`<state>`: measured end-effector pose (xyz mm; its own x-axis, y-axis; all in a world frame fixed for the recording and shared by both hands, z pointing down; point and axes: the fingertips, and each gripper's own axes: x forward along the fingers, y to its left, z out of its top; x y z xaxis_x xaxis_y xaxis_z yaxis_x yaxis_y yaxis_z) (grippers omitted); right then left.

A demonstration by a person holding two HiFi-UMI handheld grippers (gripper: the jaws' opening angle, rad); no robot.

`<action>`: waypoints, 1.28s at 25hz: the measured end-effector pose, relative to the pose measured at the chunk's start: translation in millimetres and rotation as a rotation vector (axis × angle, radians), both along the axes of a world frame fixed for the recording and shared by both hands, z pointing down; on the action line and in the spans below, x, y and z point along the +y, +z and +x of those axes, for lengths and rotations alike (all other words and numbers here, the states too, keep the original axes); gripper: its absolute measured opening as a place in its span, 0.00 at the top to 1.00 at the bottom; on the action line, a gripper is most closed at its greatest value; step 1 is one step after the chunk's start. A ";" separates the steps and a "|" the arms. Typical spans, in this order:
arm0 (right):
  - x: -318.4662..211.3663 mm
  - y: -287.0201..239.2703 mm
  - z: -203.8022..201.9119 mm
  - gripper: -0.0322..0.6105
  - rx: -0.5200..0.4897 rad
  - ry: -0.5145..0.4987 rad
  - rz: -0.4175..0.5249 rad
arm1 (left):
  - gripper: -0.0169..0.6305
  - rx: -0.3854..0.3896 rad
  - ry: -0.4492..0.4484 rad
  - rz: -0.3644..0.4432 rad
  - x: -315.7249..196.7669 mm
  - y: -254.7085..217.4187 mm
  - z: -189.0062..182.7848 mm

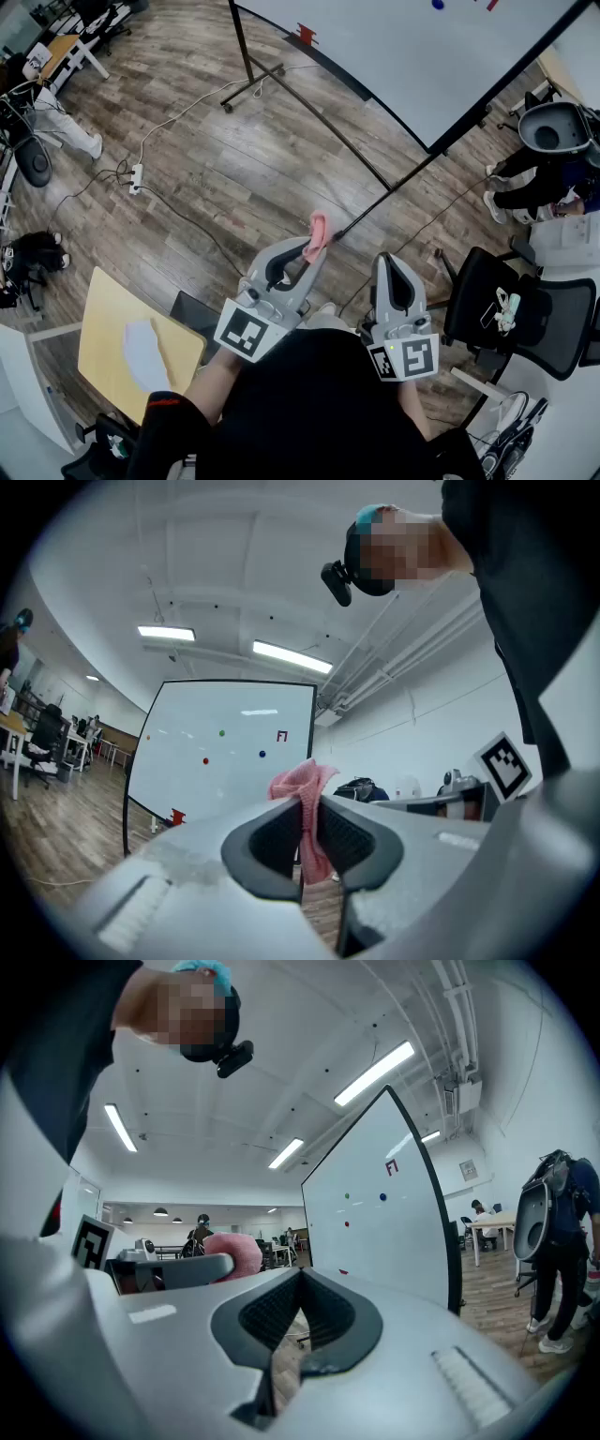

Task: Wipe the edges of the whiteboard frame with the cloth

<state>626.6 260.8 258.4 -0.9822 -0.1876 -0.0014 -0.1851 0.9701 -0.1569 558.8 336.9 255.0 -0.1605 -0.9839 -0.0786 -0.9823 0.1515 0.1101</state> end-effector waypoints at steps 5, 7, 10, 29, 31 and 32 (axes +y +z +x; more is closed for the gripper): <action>-3.8 3.0 54.9 0.95 0.028 -0.035 0.027 | 0.91 -0.008 -0.054 -0.041 4.9 7.8 61.6; -6.8 5.5 70.2 0.95 0.032 -0.043 0.030 | 0.91 -0.012 -0.073 -0.039 4.3 8.9 77.0; -6.8 4.3 90.1 0.95 0.027 -0.047 0.027 | 0.91 -0.017 -0.081 -0.040 4.3 7.7 96.5; -21.6 6.1 86.3 0.95 -0.004 -0.052 0.013 | 0.91 -0.174 -0.088 -0.054 -19.6 0.1 93.4; -24.5 6.7 73.2 0.95 0.000 -0.035 0.022 | 0.91 -0.153 -0.076 -0.054 -21.5 4.2 81.0; -26.5 7.1 65.9 0.95 0.004 -0.024 0.026 | 0.91 -0.148 -0.067 -0.054 -23.0 5.6 73.6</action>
<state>692.5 234.3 265.5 -0.9865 -0.1638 -0.0022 -0.1621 0.9780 -0.1311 632.4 313.9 260.7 -0.2165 -0.9748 -0.0537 -0.9747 0.2189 -0.0448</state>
